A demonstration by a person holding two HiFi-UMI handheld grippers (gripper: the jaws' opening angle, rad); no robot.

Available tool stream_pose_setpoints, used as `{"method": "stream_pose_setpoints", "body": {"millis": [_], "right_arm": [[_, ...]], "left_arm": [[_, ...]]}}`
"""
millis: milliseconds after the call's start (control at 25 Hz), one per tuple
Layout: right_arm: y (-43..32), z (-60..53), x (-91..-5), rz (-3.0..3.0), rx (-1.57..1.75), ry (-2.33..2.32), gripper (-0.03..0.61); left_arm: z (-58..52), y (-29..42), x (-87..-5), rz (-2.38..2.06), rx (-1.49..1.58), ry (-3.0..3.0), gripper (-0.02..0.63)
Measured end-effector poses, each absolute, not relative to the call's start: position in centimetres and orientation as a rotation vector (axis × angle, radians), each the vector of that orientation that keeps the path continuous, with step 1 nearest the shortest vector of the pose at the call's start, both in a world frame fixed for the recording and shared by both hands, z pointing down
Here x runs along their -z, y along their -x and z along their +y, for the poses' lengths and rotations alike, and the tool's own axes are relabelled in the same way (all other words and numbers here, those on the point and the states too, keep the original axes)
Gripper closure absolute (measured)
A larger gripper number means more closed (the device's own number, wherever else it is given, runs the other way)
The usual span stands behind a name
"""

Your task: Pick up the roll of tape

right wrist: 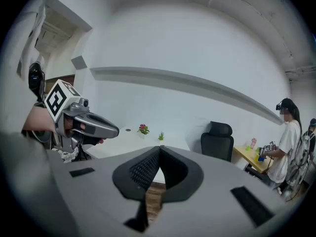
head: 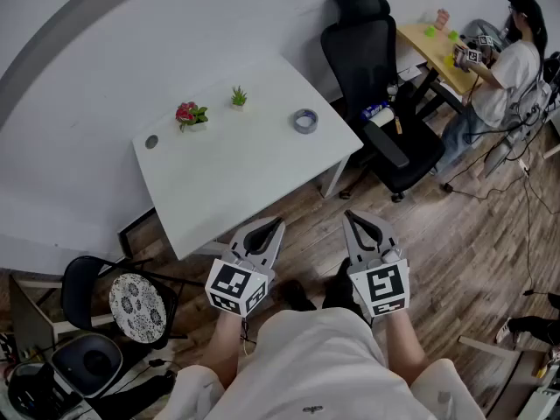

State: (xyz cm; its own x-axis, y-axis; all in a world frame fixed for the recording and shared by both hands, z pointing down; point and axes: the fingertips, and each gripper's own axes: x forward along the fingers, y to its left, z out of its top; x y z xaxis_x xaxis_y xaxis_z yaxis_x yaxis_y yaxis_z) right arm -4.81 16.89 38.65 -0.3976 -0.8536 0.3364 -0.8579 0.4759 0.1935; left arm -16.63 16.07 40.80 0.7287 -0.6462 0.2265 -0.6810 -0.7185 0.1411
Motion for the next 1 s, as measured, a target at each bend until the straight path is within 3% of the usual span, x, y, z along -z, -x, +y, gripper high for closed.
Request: {"method": "stream_pose_setpoints", "body": {"millis": [1000], "right_arm": [[2.1,17.4,-40.9,-2.395,-0.168,-1.436,0.571]], "left_arm": [[16.0,12.9,-42.4,-0.967,-0.274,-2.705,0.588]]}}
